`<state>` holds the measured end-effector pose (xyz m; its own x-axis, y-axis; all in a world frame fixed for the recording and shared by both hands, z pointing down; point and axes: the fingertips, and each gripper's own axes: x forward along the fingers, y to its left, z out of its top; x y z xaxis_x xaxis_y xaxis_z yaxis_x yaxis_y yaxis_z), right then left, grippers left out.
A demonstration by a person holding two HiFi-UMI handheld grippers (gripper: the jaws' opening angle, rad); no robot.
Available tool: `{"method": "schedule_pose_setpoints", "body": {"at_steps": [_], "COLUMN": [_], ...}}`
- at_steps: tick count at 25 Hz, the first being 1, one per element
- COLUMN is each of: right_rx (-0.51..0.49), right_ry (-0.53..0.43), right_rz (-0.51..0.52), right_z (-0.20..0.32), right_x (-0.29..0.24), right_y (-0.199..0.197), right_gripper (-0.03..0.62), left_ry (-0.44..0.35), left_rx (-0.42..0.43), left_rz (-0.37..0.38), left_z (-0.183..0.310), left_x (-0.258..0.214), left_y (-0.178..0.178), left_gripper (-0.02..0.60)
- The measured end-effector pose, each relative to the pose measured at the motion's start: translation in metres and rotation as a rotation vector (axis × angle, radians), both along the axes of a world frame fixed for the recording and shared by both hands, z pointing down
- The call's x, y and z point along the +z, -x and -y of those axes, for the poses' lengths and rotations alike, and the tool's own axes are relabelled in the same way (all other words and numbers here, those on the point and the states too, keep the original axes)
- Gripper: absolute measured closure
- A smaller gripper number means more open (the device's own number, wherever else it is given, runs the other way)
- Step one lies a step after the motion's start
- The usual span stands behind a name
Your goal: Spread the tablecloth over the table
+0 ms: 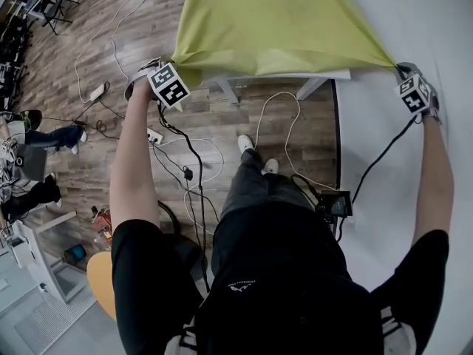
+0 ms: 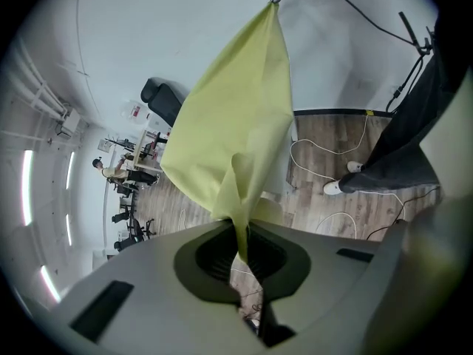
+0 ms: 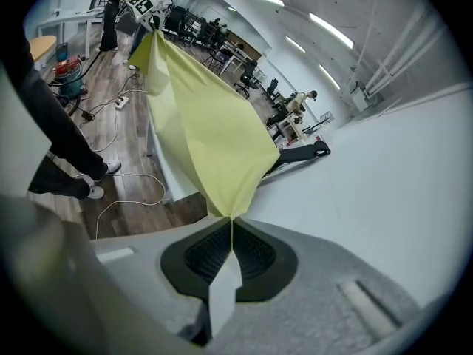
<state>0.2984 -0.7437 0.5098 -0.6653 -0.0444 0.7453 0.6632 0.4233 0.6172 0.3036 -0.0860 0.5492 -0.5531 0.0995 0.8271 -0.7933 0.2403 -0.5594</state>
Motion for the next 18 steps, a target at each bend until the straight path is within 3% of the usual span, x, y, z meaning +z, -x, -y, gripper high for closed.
{"method": "schedule_pose_setpoints", "body": {"at_steps": [18], "right_rx": [0.058], "right_ry": [-0.009], "right_rz": [-0.086], "right_z": [0.017], "right_x": [0.026], "right_y": [-0.066], "right_gripper": [0.583], "left_ry": [-0.04], "left_rx": [-0.099], "left_rz": [-0.05], "left_z": [-0.022], "left_x": [0.024], "left_y": [-0.058], "left_gripper": [0.573]}}
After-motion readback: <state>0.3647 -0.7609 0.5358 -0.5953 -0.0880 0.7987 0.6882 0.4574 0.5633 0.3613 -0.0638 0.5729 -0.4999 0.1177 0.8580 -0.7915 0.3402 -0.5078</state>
